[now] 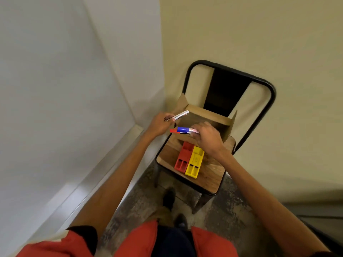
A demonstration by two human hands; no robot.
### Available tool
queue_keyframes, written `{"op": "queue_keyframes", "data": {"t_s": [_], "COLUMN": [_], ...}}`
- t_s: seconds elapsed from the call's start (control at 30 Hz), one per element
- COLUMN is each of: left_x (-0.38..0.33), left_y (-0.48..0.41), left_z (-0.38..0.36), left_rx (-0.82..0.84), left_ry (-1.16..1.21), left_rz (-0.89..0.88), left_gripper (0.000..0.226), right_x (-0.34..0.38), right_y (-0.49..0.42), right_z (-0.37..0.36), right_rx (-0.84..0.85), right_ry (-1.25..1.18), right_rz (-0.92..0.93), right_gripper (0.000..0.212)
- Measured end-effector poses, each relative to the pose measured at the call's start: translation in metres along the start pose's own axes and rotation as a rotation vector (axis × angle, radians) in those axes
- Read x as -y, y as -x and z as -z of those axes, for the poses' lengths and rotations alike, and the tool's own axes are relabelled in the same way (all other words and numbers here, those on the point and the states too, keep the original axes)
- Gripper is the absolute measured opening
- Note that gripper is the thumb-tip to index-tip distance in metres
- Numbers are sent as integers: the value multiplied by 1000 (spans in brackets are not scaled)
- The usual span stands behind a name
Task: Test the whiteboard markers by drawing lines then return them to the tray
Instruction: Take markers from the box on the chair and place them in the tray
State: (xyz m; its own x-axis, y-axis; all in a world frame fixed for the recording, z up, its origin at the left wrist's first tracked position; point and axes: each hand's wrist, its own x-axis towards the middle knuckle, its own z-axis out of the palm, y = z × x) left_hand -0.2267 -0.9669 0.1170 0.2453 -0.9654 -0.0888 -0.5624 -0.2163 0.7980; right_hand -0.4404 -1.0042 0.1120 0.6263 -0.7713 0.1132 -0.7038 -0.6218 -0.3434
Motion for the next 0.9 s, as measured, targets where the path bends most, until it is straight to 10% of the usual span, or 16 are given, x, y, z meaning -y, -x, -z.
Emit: {"op": "queue_keyframes", "data": {"t_s": [0.9], "left_x": [221], "left_y": [396], "left_z": [95], "left_rx": [-786], "left_ry": [9], "left_rz": [667], "left_gripper": [14], "right_x": [306], "right_y": [45], "right_z": [-152], "right_rx": [393], "right_ry": [-248], "right_rz": [531], "right_gripper": [25]}}
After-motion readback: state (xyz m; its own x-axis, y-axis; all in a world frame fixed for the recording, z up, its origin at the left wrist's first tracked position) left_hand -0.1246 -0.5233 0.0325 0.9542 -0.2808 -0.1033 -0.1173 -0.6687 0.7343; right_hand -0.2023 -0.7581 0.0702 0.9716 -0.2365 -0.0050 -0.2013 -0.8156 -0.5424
